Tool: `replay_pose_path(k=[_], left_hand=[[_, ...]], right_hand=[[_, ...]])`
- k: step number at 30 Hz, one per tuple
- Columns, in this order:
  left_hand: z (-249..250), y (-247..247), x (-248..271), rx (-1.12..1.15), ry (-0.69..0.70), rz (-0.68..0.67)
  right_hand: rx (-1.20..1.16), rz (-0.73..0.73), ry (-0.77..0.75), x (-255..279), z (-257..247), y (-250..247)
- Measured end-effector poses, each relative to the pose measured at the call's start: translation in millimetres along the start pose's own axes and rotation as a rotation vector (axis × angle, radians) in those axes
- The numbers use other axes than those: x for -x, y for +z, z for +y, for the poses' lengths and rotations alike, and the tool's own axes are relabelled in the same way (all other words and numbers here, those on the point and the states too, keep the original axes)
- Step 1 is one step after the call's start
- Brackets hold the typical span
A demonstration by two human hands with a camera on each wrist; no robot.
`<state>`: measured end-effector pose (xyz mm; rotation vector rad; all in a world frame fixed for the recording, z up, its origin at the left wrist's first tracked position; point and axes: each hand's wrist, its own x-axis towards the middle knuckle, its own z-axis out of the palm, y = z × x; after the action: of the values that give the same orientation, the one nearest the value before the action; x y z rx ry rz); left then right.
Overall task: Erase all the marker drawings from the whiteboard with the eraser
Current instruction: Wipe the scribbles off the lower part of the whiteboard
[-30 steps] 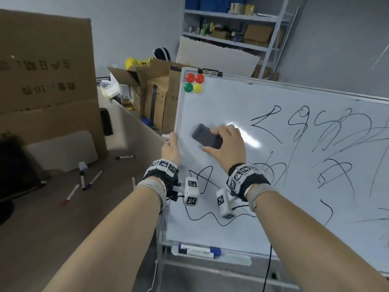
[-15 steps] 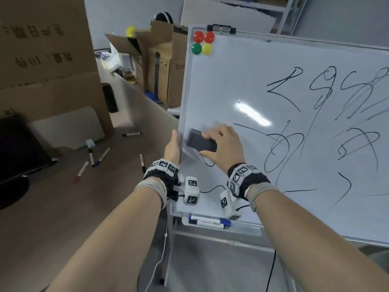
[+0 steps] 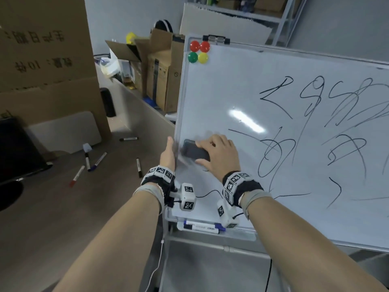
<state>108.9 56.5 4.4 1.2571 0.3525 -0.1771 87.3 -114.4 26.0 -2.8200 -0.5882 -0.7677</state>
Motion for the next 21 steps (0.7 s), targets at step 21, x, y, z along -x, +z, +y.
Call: replay_pose_path(k=[21], left_hand=[[-13.3,6.9,-22.7,-0.329,0.206,0.280]], right_hand=[[-0.009,0.013,0.114,55.2,22.0,30.8]])
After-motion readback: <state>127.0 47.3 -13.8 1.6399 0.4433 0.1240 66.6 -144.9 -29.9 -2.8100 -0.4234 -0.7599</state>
